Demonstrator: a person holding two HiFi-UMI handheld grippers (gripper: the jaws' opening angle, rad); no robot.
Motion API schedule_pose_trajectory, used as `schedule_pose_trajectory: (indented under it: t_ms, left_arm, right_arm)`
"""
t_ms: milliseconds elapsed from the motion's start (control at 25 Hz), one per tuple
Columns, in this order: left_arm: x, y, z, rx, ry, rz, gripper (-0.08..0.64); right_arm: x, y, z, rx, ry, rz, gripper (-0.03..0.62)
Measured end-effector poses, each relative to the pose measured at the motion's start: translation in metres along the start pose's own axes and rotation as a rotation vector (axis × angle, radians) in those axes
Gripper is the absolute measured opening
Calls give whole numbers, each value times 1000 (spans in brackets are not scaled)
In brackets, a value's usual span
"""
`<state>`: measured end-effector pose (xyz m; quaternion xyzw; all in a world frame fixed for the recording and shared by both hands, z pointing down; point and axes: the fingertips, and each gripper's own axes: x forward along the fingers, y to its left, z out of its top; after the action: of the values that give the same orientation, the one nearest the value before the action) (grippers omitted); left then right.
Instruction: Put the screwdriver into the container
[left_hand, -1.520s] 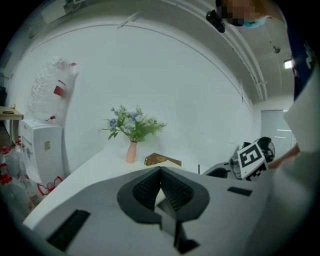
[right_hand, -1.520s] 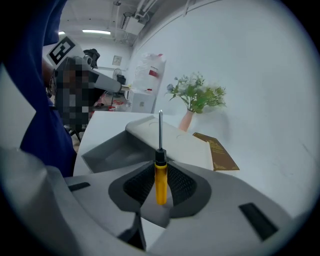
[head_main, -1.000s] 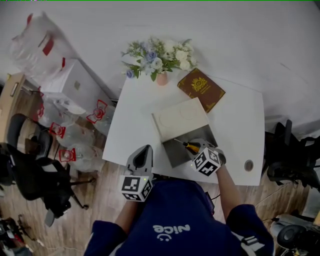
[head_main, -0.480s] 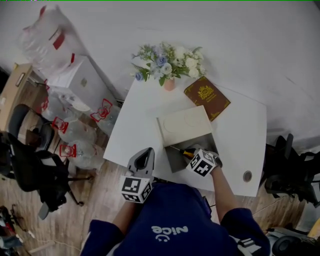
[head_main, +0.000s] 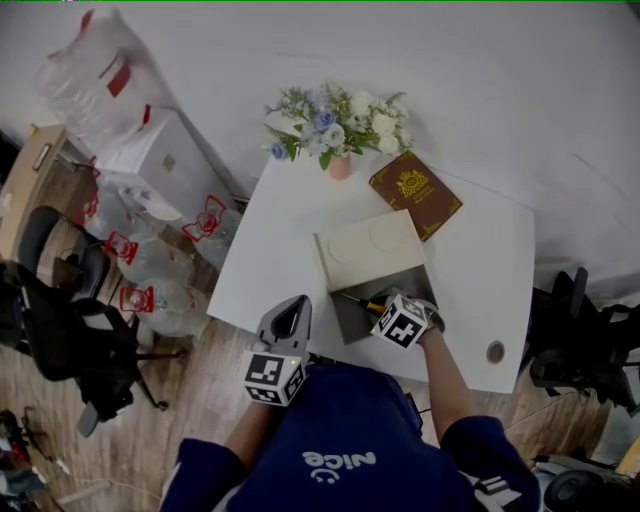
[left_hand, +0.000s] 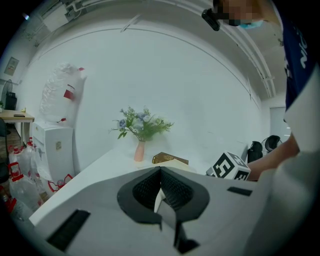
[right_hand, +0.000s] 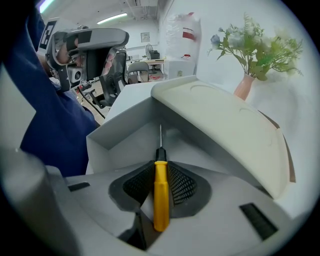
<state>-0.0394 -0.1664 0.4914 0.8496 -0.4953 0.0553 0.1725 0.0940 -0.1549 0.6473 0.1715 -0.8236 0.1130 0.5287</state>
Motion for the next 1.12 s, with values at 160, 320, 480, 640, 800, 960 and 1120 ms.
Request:
schedule_pose_trajectory:
  t_ms: [160, 320, 480, 640, 800, 960, 1120]
  left_arm:
    - [0, 1, 0, -5, -4, 4, 14]
    - [0, 0, 0, -3, -3, 3, 15]
    - [0, 1, 1, 6, -8, 15, 15]
    - [4, 2, -1, 0, -1, 13, 15]
    - [7, -1, 0, 13, -3, 1, 15]
    - [13, -4, 2, 21, -1, -11, 15]
    - [17, -6, 5, 26, -1, -27, 15]
  right_arm:
    - [1, 0, 0, 16, 5, 11, 98]
    - [0, -1, 0, 28, 7, 19, 98]
    - [-1, -4, -1, 40, 0, -11, 138]
    - [-7, -8, 4, 108, -65, -7, 175]
    - [-23, -16, 14, 142, -138, -59, 178]
    - [-37, -21, 21, 184, -196, -88, 178]
    - [-52, -24, 29, 242, -280, -145, 178]
